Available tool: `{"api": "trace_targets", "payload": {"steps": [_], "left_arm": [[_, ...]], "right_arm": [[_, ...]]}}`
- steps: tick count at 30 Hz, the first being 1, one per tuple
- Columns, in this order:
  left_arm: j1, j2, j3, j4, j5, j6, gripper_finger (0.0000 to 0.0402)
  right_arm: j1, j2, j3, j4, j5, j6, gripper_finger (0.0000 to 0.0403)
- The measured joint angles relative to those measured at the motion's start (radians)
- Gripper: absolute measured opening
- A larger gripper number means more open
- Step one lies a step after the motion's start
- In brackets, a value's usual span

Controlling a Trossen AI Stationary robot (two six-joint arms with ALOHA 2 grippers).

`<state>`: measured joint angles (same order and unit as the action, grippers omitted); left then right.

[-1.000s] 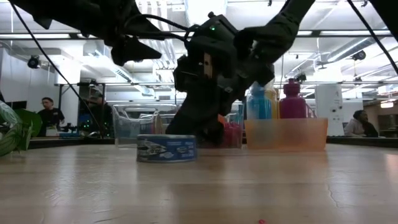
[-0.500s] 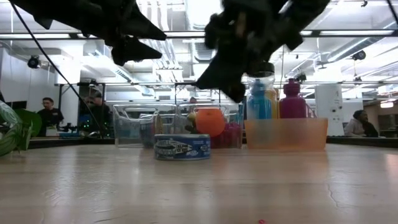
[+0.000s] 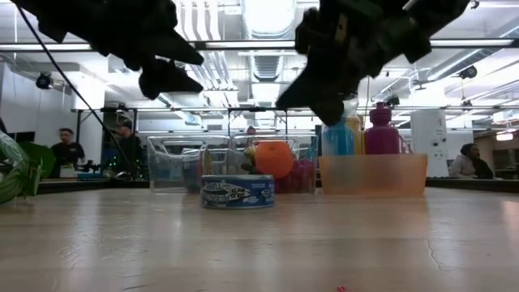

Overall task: Pick & Place Food Item
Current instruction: Put the blue tuna can into the left transparent bin

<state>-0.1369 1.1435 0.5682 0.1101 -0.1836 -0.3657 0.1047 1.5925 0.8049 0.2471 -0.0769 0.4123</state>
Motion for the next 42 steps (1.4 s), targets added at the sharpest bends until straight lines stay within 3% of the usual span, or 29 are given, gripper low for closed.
{"api": "trace_targets", "payload": {"steps": [4,9,19,26,42], "left_arm": [[-0.032,0.009,0.0,0.0,0.001,0.131,0.0322],[-0.07,0.081,0.0,-0.004,0.002,0.189,0.0322],[-0.083,0.34,0.002,0.028,0.001,0.17,0.0322],[-0.088,0.445,0.042,0.035,0.021,0.175,0.0322],[-0.095,0.515,0.063,0.113,0.02,0.187,0.0322]], "right_arm": [[0.0,0.043,-0.004,-0.001,0.0,0.013,0.0008],[0.0,0.105,0.013,0.007,-0.002,0.016,0.0008],[0.002,0.186,0.068,0.028,-0.025,0.033,0.0008],[0.002,0.247,0.099,0.028,-0.056,0.033,0.0008],[0.002,0.238,0.114,-0.039,-0.041,0.033,0.0008]]}}
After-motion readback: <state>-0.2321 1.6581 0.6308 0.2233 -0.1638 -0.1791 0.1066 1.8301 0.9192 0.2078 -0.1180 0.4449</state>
